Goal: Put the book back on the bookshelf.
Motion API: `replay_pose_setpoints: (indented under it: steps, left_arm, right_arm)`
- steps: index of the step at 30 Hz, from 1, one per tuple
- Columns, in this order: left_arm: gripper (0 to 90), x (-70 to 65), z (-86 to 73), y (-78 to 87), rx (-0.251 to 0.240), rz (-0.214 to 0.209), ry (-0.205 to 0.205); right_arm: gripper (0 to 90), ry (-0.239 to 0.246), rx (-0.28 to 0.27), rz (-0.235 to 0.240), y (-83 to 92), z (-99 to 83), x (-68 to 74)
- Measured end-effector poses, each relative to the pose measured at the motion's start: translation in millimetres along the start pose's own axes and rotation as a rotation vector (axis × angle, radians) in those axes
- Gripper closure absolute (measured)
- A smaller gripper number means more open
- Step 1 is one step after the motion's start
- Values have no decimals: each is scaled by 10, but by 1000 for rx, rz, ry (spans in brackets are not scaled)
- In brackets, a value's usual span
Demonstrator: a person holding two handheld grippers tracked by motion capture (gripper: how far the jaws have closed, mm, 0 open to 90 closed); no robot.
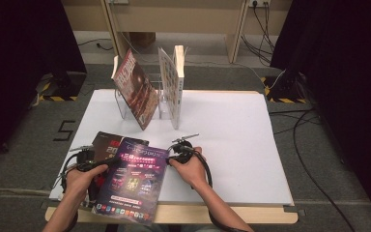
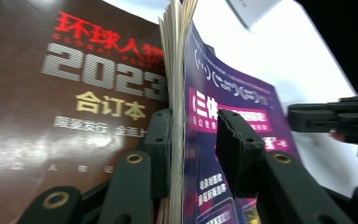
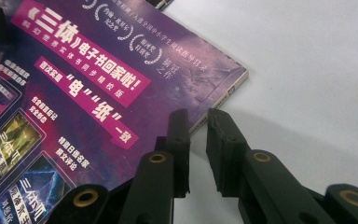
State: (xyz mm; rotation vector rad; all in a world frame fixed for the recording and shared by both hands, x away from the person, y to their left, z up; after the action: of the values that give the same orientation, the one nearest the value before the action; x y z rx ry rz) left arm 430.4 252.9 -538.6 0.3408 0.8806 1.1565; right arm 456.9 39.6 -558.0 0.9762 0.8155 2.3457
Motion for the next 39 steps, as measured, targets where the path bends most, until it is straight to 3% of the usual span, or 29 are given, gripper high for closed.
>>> replay_pose_setpoints:
  steps: [7, 9, 12, 14, 16, 20, 23, 25, 33, 39]
  left_arm:
    - [638, 25, -18, -26, 22, 9, -9]
    - [621, 12, -80, -28, 66, 0, -17]
    - [623, 46, -122, -27, 68, 21, -14]
    - [653, 69, -134, -30, 72, 22, -18]
    - [690, 81, -130, -35, 76, 14, 4]
    - [814, 51, -98, -2, 69, -13, 7]
    - [826, 38, -77, 23, 78, -16, -14]
    - [826, 46, -57, 36, 86, -24, -2]
    - [825, 237, -11, 67, 90, 16, 18]
    - [819, 270, -26, 45, 105, 18, 22]
  right_arm:
    - [795, 5, -5, 0, 1, -2, -4]
    - [794, -6, -9, 1, 0, -5, 2]
    - [792, -7, -12, 3, -1, -7, 2]
    - [791, -6, -12, 2, -2, -5, 2]
    - [791, -8, -12, 1, -2, -5, 4]
    - [786, 0, -9, -3, -2, -2, 0]
    - [716, -4, 0, 8, 5, 20, -15]
    - [661, -16, -16, 16, 5, 70, -28]
    - [594, -29, -26, 23, -98, 238, -52]
    - [558, -45, -19, 32, -190, 310, -20]
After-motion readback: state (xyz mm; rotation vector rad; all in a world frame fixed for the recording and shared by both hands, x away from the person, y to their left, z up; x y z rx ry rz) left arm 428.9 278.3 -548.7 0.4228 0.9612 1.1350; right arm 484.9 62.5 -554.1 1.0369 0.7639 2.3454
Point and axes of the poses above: each handheld gripper's, and its own axes: y roughly backward along the jaws, z roughly out of its top, x roughly to its left, the point moved 10 cm from there along -y, roughly forward along the jaws, and after that the axes turned 12 degrees about z, right-handed, at the moved point
